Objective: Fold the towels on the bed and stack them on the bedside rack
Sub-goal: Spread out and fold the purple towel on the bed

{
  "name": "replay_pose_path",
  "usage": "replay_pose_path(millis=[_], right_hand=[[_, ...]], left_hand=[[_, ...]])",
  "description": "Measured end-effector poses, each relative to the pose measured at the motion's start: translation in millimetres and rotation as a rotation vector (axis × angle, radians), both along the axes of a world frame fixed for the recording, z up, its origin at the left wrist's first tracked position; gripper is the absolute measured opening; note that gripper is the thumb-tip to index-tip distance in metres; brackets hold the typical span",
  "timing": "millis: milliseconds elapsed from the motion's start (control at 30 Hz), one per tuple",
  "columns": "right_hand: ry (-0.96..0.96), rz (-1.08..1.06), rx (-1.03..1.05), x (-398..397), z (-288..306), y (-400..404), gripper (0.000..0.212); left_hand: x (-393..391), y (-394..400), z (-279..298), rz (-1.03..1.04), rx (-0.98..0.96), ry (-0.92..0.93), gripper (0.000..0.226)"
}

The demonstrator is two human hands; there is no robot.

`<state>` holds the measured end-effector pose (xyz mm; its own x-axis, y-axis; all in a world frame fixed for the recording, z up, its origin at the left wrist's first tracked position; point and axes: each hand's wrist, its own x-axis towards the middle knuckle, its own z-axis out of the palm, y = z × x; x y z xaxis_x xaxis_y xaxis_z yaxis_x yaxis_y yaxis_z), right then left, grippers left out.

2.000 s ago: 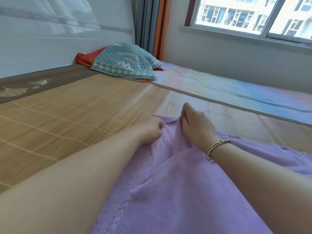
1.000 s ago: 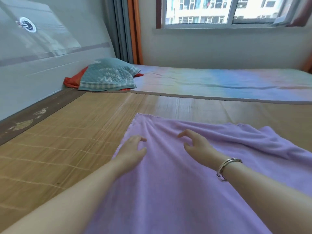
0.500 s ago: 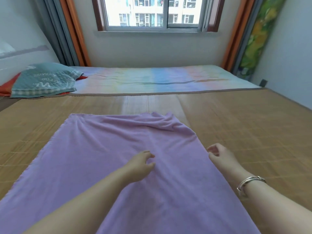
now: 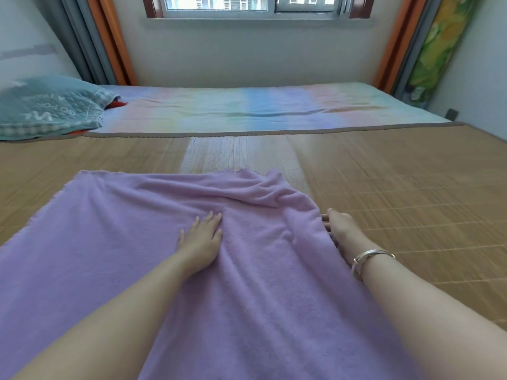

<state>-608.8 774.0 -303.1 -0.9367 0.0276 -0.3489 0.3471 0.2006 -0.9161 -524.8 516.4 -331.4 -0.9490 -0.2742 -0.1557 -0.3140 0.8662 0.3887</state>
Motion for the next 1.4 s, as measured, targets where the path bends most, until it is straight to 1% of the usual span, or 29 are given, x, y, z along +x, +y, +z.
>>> replay_pose_path(millis=[67, 133, 167, 233, 267, 300, 333, 367, 467, 500, 600, 667, 700, 733, 800, 867, 900, 967, 1033, 1100, 1133, 1167, 1233, 1267, 1300, 1333, 1367, 1400], right_hand=[[-0.051, 0.077, 0.028, -14.0, -5.4, -3.7, 0.029], [-0.058, 0.196, 0.037, -24.4, -8.1, -9.4, 0.034], [-0.072, 0.258, 0.003, -27.6, -6.9, -13.4, 0.035], [-0.096, 0.4, -0.046, -30.1, -2.2, -19.8, 0.029], [-0.095, 0.46, -0.036, -32.8, -1.1, -21.1, 0.025], [-0.071, 0.466, -0.024, -32.3, 2.3, -23.8, 0.023], [-0.048, 0.433, -0.025, -34.8, 1.6, -25.8, 0.022], [-0.014, 0.347, -0.049, -42.2, -0.9, -24.4, 0.02], [0.146, -0.024, -0.084, -67.5, -13.5, -7.3, 0.011], [0.197, -0.085, -0.05, -73.8, -17.6, 0.1, 0.014], [0.246, -0.05, 0.081, -78.1, -26.1, 11.1, 0.018], [0.2, -0.026, 0.159, -73.4, -17.8, 9.8, 0.018], [0.145, -0.034, 0.175, -74.3, -13.3, 9.2, 0.02], [0.084, -0.038, 0.145, -75.9, -7.5, 8.7, 0.023], [-0.057, -0.017, 0.028, -79.6, 2.4, 8.5, 0.038], [-0.076, -0.012, -0.023, -90.1, 5.4, 6.2, 0.046], [-0.051, -0.004, -0.011, -91.3, 5.3, 3.1, 0.045], [0.047, 0.022, 0.048, -103.4, -1.3, -1.6, 0.035], [0.14, 0.078, 0.111, -117.3, -6.3, -11.6, 0.03], [0.202, 0.15, 0.174, -131.9, -10.8, -23.5, 0.02], [0.227, 0.193, 0.218, -137.8, -10.1, -30.0, 0.021], [0.234, 0.252, 0.29, -142.0, -10.4, -38.5, 0.027], [0.287, 0.403, 0.514, -148.2, -8.3, -53.7, 0.027], [0.344, 0.433, 0.583, -151.9, -7.1, -61.7, 0.032], [0.426, 0.42, 0.622, -155.7, -5.0, -66.7, 0.037], [0.507, 0.343, 0.61, -157.8, -4.6, -67.3, 0.04], [0.57, 0.216, 0.562, -160.7, -5.7, -65.3, 0.041], [0.579, 0.076, 0.504, -162.9, -4.4, -62.0, 0.04]], left_hand=[[-12.9, -8.2, -4.6, -0.005, 0.032, 0.059, 0.051], [-20.2, -14.2, -10.5, 0.005, 0.044, 0.098, 0.052], [-21.6, -15.7, -13.8, 0.009, 0.043, 0.102, 0.053], [-22.9, -16.1, -19.9, 0.004, 0.034, 0.084, 0.056], [-23.6, -15.9, -21.1, 0.002, 0.036, 0.073, 0.056], [-24.0, -16.0, -21.5, 0.004, 0.048, 0.063, 0.057], [-24.3, -16.5, -21.3, 0.012, 0.065, 0.053, 0.057], [-25.1, -16.6, -20.9, 0.018, 0.075, 0.048, 0.057], [-26.3, -16.1, -20.7, 0.025, 0.075, 0.036, 0.056], [-26.7, -15.9, -20.9, 0.019, 0.063, 0.032, 0.056], [-26.1, -13.9, -21.5, -0.007, -0.031, -0.002, 0.058], [-26.7, -10.2, -19.9, -0.019, -0.095, -0.039, 0.058], [-27.4, -9.0, -18.3, -0.013, -0.125, -0.056, 0.057], [-31.9, -7.1, -13.9, -0.006, -0.154, -0.06, 0.057], [-42.6, -6.9, -2.1, 0.019, -0.211, -0.026, 0.055], [-64.7, -7.6, 7.8, -0.033, -0.259, 0.049, 0.051], [-76.2, -6.7, 11.2, -0.081, -0.266, 0.067, 0.051], [-101.7, -3.4, 8.9, -0.16, -0.236, 0.097, 0.055], [-119.9, -3.0, 1.6, -0.158, -0.165, 0.134, 0.057], [-119.3, -2.4, -13.6, -0.117, -0.196, 0.224, 0.063], [-115.0, -0.4, -21.7, -0.106, -0.234, 0.286, 0.07], [-112.0, 0.3, -30.6, -0.109, -0.25, 0.339, 0.076], [-110.2, 0.9, -39.5, -0.117, -0.242, 0.41, 0.076], [-111.3, -1.5, -40.6, -0.112, -0.233, 0.42, 0.074], [-111.1, -1.5, -40.2, -0.106, -0.211, 0.426, 0.073], [-111.6, -0.8, -38.9, -0.107, -0.195, 0.432, 0.072], [-110.9, -0.7, -38.5, -0.113, -0.183, 0.438, 0.072], [-110.8, -0.4, -37.3, -0.116, -0.168, 0.425, 0.074]])
